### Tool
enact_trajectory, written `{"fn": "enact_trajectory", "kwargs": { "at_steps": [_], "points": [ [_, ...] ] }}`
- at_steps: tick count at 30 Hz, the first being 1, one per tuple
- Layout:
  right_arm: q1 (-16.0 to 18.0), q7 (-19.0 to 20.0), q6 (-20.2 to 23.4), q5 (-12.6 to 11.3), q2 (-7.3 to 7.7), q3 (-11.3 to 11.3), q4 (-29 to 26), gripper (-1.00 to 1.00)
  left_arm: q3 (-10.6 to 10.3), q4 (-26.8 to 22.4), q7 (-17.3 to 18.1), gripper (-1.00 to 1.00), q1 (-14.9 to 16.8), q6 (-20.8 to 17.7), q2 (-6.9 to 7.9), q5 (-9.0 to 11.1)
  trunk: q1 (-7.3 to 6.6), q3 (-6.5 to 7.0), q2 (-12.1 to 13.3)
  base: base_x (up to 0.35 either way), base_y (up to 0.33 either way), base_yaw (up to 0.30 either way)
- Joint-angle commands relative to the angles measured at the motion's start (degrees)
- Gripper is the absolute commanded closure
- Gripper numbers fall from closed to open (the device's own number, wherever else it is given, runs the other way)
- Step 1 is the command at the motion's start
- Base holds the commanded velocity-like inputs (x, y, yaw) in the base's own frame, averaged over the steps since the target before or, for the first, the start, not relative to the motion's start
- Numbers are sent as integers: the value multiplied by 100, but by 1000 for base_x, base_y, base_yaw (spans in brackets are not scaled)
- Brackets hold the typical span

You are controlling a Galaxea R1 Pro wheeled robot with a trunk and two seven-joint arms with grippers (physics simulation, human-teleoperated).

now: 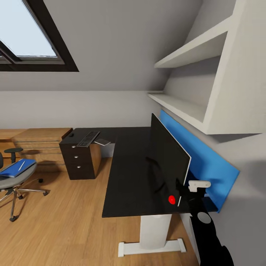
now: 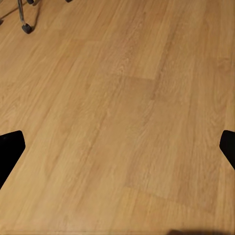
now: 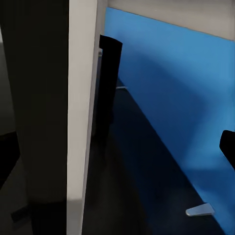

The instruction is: In the bedroom, organize the workspace by keeping the computer under the desk, ensuring the monitor is on the desk, placing the keyboard on the desk next to the monitor, placing the mouse on the desk next to the keyboard, moving the folder from the swivel chair onto the desk next to the mouse, stacking the notebook on top of the folder with the pen on top of the notebook, and positioning the swivel chair next to the desk.

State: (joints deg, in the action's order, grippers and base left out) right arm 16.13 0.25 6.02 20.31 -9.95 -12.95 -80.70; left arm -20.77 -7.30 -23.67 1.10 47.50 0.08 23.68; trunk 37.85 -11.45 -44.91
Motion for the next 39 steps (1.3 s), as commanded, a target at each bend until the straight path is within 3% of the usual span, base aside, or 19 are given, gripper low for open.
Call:
{"fn": "enact_trajectory", "kwargs": {
  "at_steps": [1,11,33,37,38,39],
  "points": [
    [4,1,31,61,-5,-6,-11,-100,-50,0,-32,-100,4,13,1,33,1,-9,-7,-8,-2,0],
    [3,1,28,61,-5,-6,-7,-100,-49,0,-32,-100,4,13,1,31,1,-9,-7,-141,56,0],
    [4,18,35,40,-5,5,52,-100,-36,0,-32,-100,4,5,16,39,1,-9,-7,-301,128,0],
    [4,19,32,30,-5,46,243,-100,-26,0,-29,-100,4,5,24,40,1,-9,-7,-309,128,0],
    [4,12,25,30,-5,81,699,-100,-24,0,-25,-100,4,5,22,40,1,-9,-7,-309,128,0],
    [4,10,21,33,-5,82,785,-100,-24,0,-25,-100,4,5,20,40,1,-9,-7,-309,128,0]
  ]
}}
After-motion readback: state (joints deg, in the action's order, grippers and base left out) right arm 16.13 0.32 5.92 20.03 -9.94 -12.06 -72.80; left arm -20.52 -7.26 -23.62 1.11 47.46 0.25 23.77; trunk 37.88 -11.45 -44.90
